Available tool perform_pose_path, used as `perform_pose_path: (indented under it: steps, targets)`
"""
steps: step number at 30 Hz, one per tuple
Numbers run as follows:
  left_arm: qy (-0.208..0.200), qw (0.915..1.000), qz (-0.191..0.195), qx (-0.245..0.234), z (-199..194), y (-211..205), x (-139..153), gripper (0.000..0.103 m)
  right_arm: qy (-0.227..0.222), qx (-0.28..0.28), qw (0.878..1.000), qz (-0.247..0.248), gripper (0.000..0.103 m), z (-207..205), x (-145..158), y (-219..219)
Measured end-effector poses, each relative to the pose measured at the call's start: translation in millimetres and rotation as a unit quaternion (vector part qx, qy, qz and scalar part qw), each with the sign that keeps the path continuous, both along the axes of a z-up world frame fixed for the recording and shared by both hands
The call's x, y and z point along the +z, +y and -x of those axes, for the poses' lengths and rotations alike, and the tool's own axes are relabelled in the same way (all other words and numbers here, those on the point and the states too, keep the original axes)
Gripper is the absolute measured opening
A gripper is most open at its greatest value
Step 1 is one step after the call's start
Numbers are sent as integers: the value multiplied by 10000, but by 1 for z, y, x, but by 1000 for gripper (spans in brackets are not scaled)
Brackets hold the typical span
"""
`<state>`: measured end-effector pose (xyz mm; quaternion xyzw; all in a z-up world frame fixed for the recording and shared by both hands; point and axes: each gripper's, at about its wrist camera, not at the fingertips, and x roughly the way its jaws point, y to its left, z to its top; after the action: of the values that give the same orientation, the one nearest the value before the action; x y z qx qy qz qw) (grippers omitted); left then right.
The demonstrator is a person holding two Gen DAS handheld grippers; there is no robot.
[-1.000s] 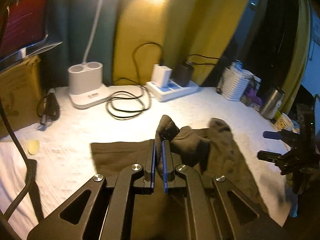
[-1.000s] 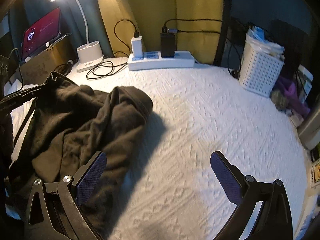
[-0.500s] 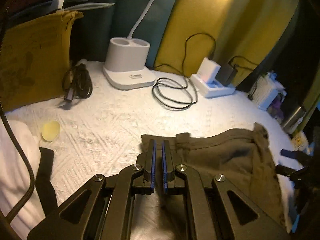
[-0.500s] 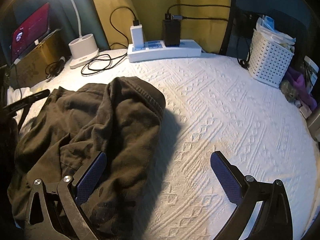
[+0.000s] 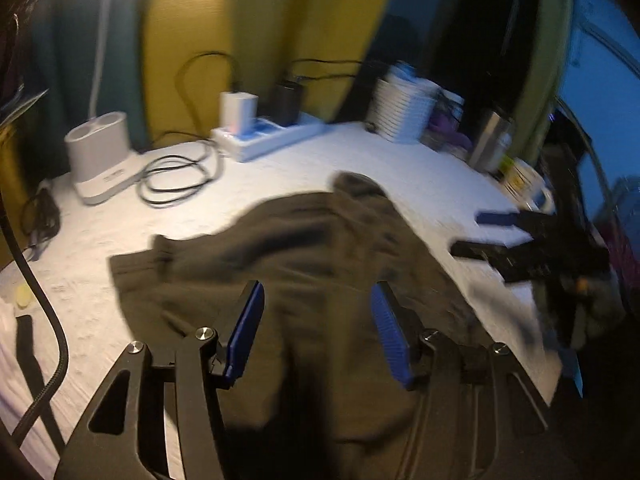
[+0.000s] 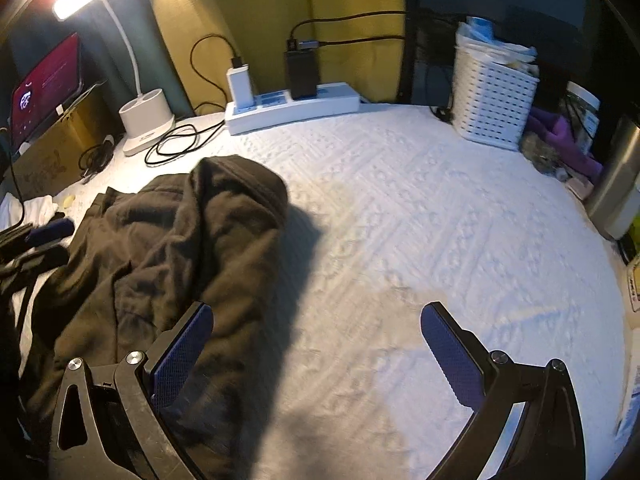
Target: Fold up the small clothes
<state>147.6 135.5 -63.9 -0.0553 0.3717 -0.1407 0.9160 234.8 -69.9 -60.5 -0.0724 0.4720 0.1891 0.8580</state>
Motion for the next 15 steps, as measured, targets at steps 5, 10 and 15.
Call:
perform_pose_path:
  steps: [5,10,15]
  targets:
    - [167,9994,-230,-214,16,-32,-2,56,-15,42,9998,-171,103,-3,1,-21]
    - [478,9974,-517,-175,25,-52,-14,60,33,205,9992,-348,103,-7,-3,-32]
    - [668,9924,-973,-333,31,-79,-22,72,110,315,9982,-504,103,-8,-9,-44]
